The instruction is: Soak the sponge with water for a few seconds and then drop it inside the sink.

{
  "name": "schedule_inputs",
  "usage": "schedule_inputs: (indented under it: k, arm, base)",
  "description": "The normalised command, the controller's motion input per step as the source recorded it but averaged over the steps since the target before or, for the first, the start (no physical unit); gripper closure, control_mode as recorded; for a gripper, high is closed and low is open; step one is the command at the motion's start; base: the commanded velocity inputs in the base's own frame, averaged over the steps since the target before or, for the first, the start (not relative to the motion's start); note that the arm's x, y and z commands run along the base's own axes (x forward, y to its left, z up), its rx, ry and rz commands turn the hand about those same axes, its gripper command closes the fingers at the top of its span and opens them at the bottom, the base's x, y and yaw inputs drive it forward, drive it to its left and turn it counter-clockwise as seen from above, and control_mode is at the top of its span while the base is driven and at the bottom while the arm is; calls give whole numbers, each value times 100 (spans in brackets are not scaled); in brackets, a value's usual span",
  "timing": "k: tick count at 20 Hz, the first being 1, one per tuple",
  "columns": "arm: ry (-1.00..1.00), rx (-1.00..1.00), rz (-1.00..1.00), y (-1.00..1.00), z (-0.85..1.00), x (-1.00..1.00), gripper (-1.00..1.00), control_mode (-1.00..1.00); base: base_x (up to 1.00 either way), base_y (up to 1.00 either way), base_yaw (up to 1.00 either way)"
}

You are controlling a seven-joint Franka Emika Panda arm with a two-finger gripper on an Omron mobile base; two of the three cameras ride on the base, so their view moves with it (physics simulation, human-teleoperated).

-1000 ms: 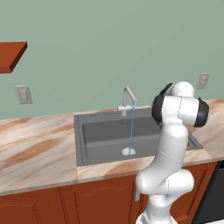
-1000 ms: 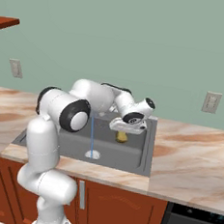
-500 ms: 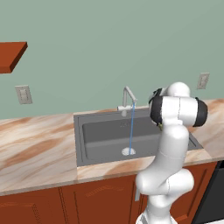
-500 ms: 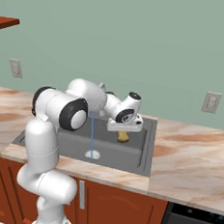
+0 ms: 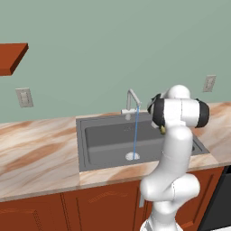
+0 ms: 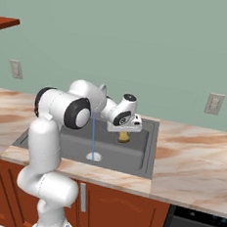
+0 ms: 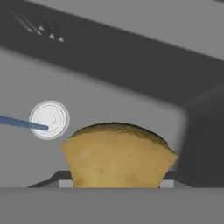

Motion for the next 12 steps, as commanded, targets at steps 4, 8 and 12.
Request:
schedule_inputs:
  k: [4, 8, 12]
  arm:
    - [0, 0, -8, 0, -9, 45, 100, -100]
    - [0, 0, -8, -2, -21, 59, 100, -100]
    - [0, 0, -8, -11, -24, 27, 100, -100]
  base:
    - [0, 0, 0]
    - [0, 0, 0]
    - [0, 0, 0]
